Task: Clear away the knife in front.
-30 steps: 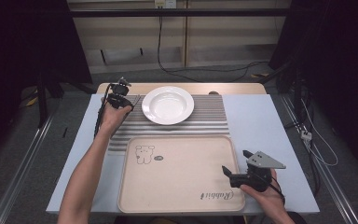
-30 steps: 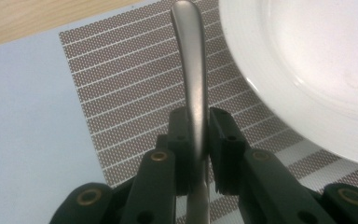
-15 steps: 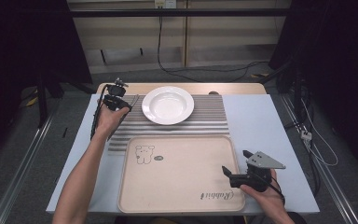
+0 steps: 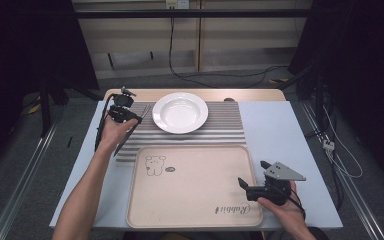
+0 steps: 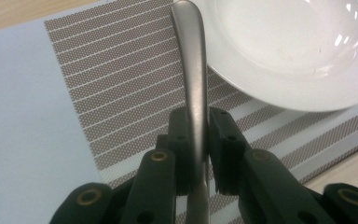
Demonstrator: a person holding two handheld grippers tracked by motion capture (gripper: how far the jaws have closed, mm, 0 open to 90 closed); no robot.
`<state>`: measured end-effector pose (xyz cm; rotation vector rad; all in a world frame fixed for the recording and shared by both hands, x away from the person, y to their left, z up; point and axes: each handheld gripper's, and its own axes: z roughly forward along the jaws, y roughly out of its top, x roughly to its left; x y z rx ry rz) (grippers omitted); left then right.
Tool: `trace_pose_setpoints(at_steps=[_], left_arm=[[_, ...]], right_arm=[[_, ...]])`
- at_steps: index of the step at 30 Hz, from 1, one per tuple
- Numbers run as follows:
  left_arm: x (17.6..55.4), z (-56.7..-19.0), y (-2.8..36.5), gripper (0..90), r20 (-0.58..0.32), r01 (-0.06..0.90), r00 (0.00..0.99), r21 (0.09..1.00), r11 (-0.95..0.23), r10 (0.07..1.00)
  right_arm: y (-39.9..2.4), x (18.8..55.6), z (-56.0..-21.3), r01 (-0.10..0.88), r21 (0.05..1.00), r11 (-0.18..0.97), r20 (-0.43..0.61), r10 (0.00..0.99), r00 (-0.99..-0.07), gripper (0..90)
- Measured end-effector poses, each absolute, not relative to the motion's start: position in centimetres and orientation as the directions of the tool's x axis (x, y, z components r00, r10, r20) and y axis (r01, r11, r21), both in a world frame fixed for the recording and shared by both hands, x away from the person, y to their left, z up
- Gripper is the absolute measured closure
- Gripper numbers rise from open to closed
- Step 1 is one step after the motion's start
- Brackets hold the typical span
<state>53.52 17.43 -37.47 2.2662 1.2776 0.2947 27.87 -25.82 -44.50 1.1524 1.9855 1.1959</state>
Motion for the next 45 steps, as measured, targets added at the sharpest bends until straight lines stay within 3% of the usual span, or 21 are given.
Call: trace_pose_setpoints(at_steps=[23, 45], left_arm=[[48.0, -36.7, 15.0, 80.0, -0.022, 0.655, 0.606, 0.581, -0.483, 0.795], [43.0, -38.5, 14.0, 79.9, -0.001, 0.648, 0.636, 0.544, -0.534, 0.771]], right_arm=[[-25.8, 27.8, -44.5, 0.389, 0.888, 0.245, -0.027, 0.873, -0.487, 4.4], [-25.7, 27.8, -44.5, 0.387, 0.886, 0.257, -0.038, 0.871, -0.490, 4.4]])
